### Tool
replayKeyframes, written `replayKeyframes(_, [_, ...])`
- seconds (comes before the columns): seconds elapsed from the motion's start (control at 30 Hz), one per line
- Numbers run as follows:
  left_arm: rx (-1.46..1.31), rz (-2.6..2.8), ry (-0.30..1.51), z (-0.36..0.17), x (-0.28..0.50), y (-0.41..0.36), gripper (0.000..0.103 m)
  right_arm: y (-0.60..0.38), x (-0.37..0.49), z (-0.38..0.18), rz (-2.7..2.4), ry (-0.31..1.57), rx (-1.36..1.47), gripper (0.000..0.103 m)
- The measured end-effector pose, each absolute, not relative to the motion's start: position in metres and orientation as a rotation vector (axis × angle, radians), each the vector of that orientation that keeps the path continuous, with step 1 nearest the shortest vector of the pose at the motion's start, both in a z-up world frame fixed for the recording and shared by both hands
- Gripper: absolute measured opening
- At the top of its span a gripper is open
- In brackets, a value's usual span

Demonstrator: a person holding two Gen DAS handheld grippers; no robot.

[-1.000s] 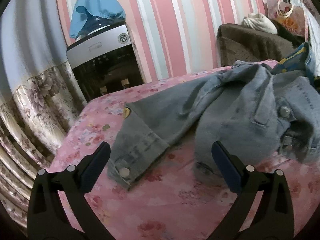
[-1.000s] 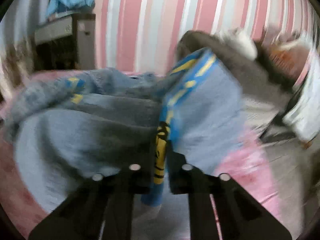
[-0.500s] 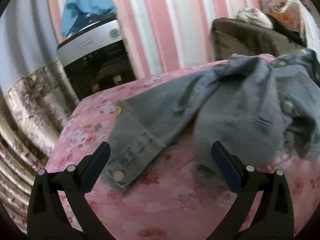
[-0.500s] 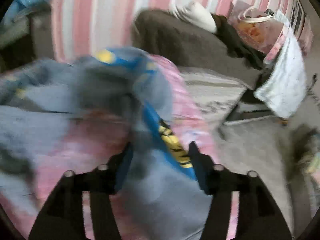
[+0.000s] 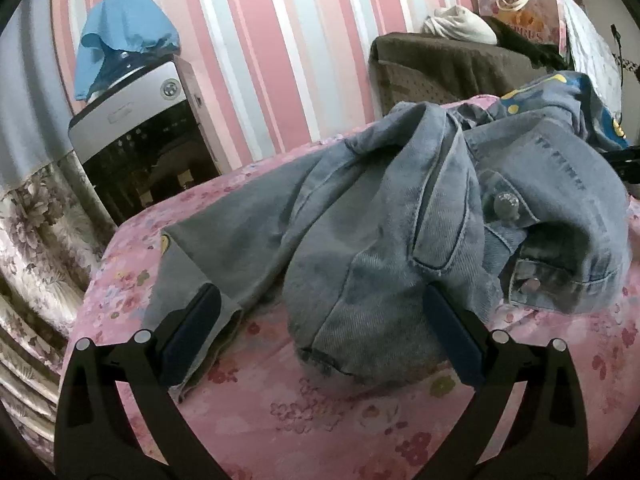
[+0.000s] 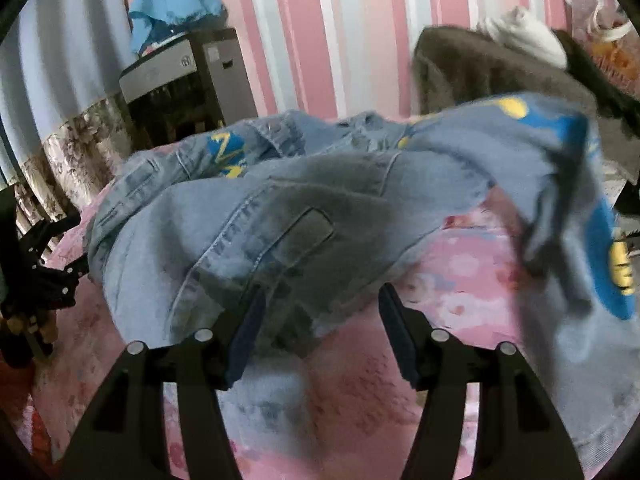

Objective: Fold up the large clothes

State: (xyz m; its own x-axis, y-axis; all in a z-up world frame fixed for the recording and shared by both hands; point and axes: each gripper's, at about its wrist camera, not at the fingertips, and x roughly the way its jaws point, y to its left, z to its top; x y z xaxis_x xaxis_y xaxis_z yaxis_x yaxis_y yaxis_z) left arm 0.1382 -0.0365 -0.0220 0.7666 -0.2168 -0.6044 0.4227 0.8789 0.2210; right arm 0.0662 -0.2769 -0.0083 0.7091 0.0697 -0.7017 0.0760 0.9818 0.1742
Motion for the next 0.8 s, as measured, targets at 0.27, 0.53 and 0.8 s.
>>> replayKeyframes(0.27, [0.337, -0.38, 0.636, -0.027, 0.142, -0.041, 0.096, -0.271, 0.057, -0.015, 0.087, 0.777, 0.283, 0.06])
replayKeyframes(0.53, [0.356, -0.43, 0.679, -0.036, 0.147, -0.06, 0.057, -0.274, 0.034, -0.025, 0.163, 0.8, 0.325, 0.06])
replayKeyframes(0.8, [0.232, -0.491, 0.753, -0.021, 0.157, -0.043, 0.015, -0.234, 0.054, -0.036, 0.218, 0.824, 0.2, 0.014])
